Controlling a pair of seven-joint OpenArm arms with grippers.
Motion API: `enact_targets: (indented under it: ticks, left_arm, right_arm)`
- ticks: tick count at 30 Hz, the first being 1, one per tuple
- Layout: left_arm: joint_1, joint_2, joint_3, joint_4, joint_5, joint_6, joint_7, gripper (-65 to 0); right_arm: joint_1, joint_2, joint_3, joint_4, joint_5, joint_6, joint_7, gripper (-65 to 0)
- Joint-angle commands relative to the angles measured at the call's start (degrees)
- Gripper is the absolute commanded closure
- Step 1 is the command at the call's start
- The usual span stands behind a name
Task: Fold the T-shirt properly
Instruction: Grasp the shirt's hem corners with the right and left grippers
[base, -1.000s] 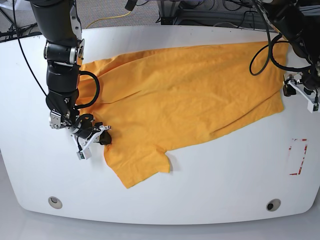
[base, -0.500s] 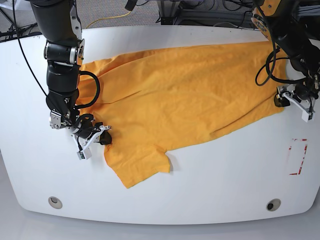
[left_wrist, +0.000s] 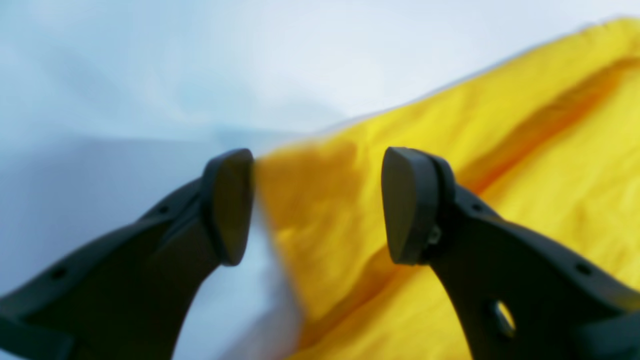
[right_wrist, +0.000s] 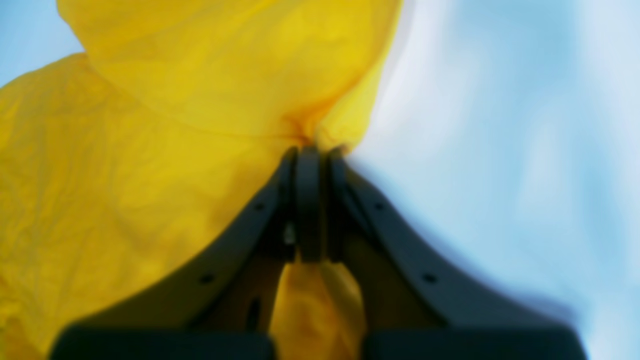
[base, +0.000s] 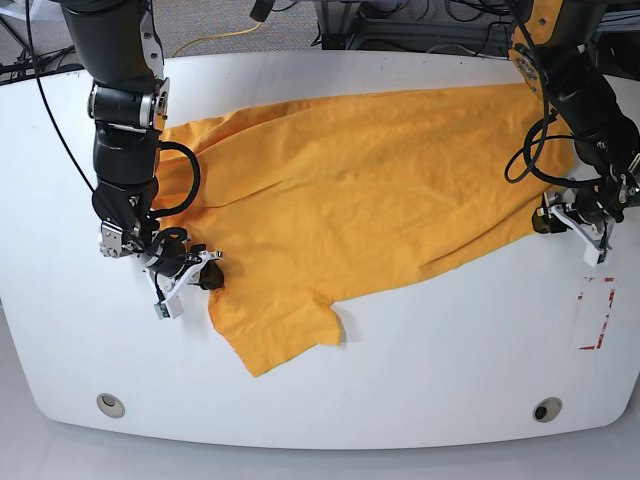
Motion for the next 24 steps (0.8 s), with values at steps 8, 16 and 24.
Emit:
enact_targets:
  ticks: [8,16,24]
  left_arm:
    - [0.9,0.1,0.4,-0.3,2.1,-0.1,5.2,-36.7]
    - [3.0,0.1,0.5,-0.1,2.1,-0.1,8.9,-36.7]
    - [4.1,-0.8,0.4,-0.1,2.2,-0.1,9.0,-36.9]
  right_arm:
    - [1.3,0.7,0.1,0.6,0.7,0.2,0.6,0.0]
    - [1.3,0.7,0.2,0.6,0.7,0.2,0.4,0.0]
    - [1.3,0.7,0.2,0.6,0.8,0.3,0.3,0.0]
